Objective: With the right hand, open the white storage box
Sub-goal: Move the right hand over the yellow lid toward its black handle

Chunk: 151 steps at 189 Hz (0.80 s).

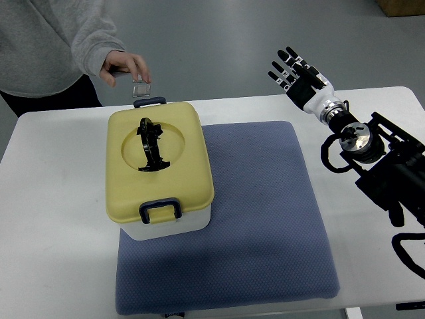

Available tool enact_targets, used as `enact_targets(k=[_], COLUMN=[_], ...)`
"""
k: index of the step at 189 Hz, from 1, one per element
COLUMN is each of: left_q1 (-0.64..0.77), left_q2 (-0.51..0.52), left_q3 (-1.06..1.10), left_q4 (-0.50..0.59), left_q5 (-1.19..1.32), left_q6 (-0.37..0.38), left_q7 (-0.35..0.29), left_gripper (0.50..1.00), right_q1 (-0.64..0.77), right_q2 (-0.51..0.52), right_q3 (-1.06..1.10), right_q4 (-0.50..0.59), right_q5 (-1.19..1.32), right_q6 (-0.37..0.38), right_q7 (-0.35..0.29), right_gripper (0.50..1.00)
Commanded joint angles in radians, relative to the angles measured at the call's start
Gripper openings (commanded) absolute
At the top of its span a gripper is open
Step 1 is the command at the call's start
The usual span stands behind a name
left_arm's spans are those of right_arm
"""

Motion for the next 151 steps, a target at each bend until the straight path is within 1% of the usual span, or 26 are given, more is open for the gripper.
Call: enact_targets(k=[1, 33, 47, 63, 96, 112, 141, 151], left_q1=[0.000, 0.000, 0.000, 0.000, 0.000, 0.000, 0.000, 0.000], left_q2=[0.000, 0.000, 0.000, 0.000, 0.000, 0.000, 0.000, 0.000], left_q3=[0.000, -0.002, 0.000, 0.000, -0.002, -0.002, -0.002, -0.002], left_q4=[0.000, 0.001, 0.001, 0.001, 0.000, 0.000, -0.002, -0.005], left_q5=[0.000, -0.003, -0.001, -0.001, -0.001, -0.001, -0.001, -0.001], left_q6=[0.000, 0.000, 0.000, -0.002, -0.012, -0.014, -0.014, -0.014], left_q7=[0.000, 0.000, 0.000, 0.000, 0.000, 0.000, 0.000, 0.000], left_gripper=[1.000, 1.000, 1.000, 1.000, 1.000, 1.000, 1.000, 1.000], right_q1=[0.000, 0.006, 0.025, 0.041, 0.129, 0.189, 0.325, 0.362], right_q2=[0.000, -0.005, -0.009, -0.015, -0.061, -0.092, -0.195, -0.218], right_q3=[0.000, 0.000, 0.000, -0.014, -0.092, -0.147, -0.316, -0.356], right_q4=[0.000, 0.000, 0.000, 0.000, 0.000, 0.015, 0.112, 0.143], right_q5=[-0.001, -0.016, -0.092, -0.239, -0.592, -0.771, -1.145, -1.224], right_q6=[0.000, 0.009, 0.025, 0.054, 0.144, 0.202, 0.336, 0.365], right_q7=[0.000, 0.000, 0.000, 0.000, 0.000, 0.002, 0.005, 0.005], right_gripper=[0.934, 0.934, 0.934, 0.932, 0.934, 0.934, 0.934, 0.934])
